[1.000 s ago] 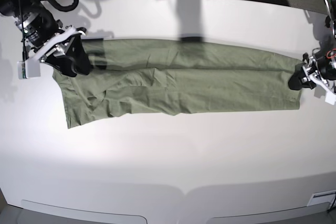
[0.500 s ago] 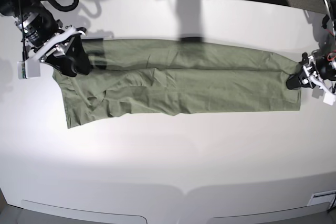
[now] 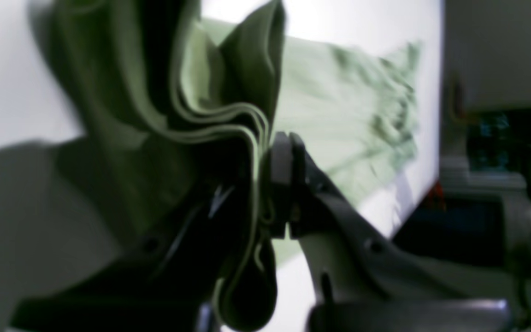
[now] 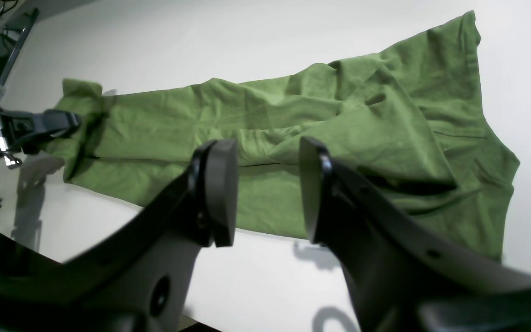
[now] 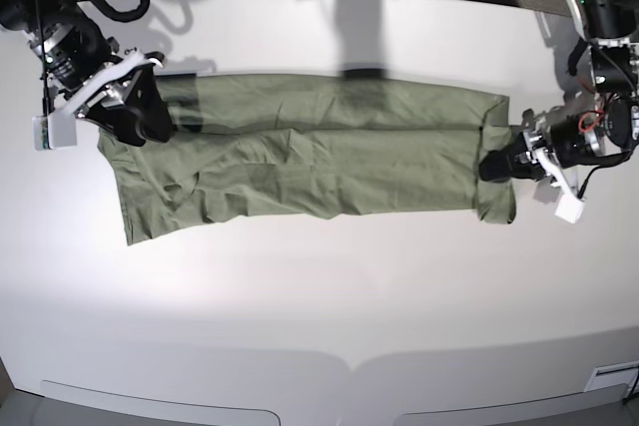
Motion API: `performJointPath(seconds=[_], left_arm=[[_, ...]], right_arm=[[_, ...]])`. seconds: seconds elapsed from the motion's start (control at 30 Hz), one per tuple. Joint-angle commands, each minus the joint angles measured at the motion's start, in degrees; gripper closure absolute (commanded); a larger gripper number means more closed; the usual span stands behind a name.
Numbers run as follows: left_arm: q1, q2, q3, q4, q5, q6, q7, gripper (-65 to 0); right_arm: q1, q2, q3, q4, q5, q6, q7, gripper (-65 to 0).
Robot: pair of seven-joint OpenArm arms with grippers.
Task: Fold the T-shirt properly
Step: 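Carry the strip end with the left gripper toward the shirt's middle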
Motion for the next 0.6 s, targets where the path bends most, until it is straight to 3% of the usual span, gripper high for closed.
performJointPath(seconds=[0.0, 0.1, 0.57], left_arm=[[-1.09, -0.39, -0.31, 2.64, -3.98, -0.54, 0.94, 0.0], [-1.07, 1.64, -0.31, 6.36, -7.3, -0.54, 3.98, 0.0], [0.68, 14.36, -0.31, 7.41, -6.97, -0.54, 2.49, 0.0]], right_arm=[[0.17, 0.33, 0.13, 1.07, 1.53, 0.25, 1.2, -22.7], [0.17, 0.33, 0.13, 1.07, 1.55, 0.25, 1.2, -22.7], [0.17, 0.33, 0.13, 1.07, 1.55, 0.25, 1.22, -22.7]])
